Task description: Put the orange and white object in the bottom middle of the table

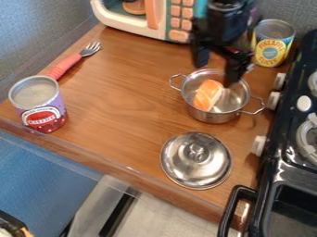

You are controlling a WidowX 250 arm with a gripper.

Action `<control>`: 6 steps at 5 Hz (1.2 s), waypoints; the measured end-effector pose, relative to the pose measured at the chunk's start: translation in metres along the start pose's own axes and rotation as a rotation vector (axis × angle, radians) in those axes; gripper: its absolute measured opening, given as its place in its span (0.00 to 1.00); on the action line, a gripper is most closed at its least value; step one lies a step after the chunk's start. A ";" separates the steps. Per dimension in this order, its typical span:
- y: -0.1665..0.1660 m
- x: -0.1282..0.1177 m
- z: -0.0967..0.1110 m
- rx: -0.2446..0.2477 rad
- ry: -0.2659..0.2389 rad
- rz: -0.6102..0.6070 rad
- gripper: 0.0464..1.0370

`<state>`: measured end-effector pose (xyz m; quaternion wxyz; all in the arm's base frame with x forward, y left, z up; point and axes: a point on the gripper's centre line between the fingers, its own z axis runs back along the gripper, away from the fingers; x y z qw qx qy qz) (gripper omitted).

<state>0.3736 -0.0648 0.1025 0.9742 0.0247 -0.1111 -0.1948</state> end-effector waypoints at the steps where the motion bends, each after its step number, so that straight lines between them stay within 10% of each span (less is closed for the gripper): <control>1: -0.003 -0.005 -0.028 -0.006 0.073 0.021 0.96; 3: 0.003 -0.013 -0.059 0.026 0.142 0.089 0.91; 4: 0.004 -0.016 -0.061 0.007 0.142 0.115 0.63; 5: 0.001 -0.015 -0.056 -0.016 0.136 0.102 0.55; 6: 0.009 -0.001 -0.010 -0.017 0.013 0.101 0.55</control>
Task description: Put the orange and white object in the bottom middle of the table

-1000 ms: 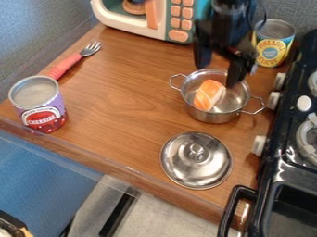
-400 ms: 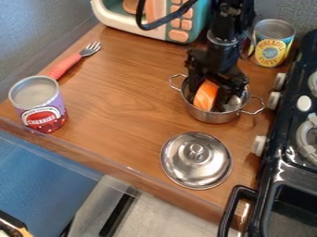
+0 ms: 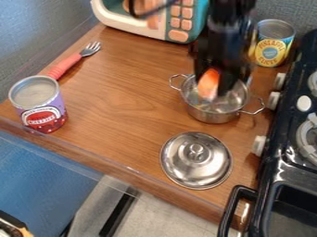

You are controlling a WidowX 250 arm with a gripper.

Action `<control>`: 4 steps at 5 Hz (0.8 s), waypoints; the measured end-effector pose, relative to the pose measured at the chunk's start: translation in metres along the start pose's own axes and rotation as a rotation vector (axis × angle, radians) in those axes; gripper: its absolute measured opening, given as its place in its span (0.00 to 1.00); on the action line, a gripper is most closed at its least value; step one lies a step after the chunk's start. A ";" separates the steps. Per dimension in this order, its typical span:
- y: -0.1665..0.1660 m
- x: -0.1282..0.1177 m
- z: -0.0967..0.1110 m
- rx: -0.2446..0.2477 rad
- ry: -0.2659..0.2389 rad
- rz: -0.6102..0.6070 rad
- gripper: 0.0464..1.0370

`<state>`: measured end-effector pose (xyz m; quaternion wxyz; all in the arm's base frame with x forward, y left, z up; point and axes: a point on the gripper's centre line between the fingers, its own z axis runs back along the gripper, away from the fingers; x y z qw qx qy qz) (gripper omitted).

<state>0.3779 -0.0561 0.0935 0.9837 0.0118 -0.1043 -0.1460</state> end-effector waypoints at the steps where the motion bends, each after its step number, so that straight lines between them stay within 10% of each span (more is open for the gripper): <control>1: 0.018 -0.011 0.032 0.008 -0.055 0.021 0.55; 4: 0.044 -0.135 0.006 0.013 0.152 0.029 0.55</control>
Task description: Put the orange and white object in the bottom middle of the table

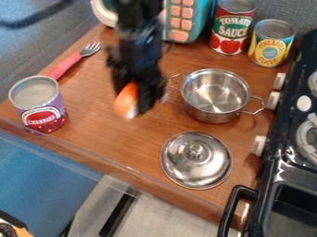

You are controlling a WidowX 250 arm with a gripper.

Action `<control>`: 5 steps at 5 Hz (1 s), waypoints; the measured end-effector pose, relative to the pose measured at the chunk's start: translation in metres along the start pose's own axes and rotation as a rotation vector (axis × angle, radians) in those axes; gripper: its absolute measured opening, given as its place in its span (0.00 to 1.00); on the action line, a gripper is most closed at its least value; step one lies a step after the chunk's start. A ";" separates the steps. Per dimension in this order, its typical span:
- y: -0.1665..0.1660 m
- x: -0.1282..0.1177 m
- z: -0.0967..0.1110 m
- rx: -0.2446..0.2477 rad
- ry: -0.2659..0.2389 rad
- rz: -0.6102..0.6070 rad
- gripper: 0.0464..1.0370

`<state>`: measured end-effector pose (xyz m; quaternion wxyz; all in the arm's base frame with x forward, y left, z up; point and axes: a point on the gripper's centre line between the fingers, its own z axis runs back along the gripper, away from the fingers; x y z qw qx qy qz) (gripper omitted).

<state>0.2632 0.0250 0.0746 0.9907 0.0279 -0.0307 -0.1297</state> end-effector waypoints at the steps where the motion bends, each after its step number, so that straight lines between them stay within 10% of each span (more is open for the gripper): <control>1: 0.003 -0.017 -0.018 0.025 0.026 -0.008 0.55; 3: 0.018 -0.012 -0.040 0.062 0.034 0.007 0.61; 4: 0.018 -0.014 -0.039 0.037 0.047 0.011 0.91; 5: 0.016 -0.010 -0.003 0.003 -0.022 -0.001 0.97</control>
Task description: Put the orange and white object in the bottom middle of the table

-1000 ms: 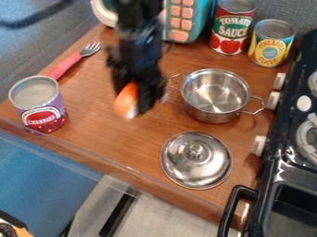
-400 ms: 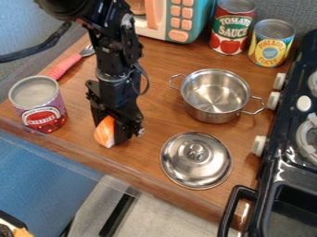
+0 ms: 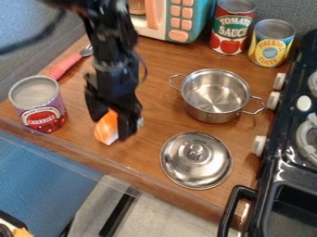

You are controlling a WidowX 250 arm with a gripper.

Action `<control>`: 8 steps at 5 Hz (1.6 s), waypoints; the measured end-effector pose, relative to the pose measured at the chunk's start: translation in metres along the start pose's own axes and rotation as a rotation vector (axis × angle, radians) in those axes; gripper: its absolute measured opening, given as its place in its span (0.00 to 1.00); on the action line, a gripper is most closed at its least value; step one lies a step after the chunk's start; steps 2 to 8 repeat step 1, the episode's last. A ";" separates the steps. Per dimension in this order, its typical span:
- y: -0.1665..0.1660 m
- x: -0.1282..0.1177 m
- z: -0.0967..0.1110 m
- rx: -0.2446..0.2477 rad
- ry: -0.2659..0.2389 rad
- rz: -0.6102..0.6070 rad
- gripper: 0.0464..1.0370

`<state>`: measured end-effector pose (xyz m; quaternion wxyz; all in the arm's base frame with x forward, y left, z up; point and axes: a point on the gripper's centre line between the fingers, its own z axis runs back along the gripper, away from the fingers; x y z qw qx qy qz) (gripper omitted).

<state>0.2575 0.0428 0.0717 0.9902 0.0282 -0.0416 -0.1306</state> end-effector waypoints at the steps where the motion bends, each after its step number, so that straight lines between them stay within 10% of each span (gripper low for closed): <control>1: 0.000 -0.004 0.021 -0.026 -0.020 -0.020 0.97; 8: 0.000 -0.004 0.021 -0.026 -0.020 -0.020 0.97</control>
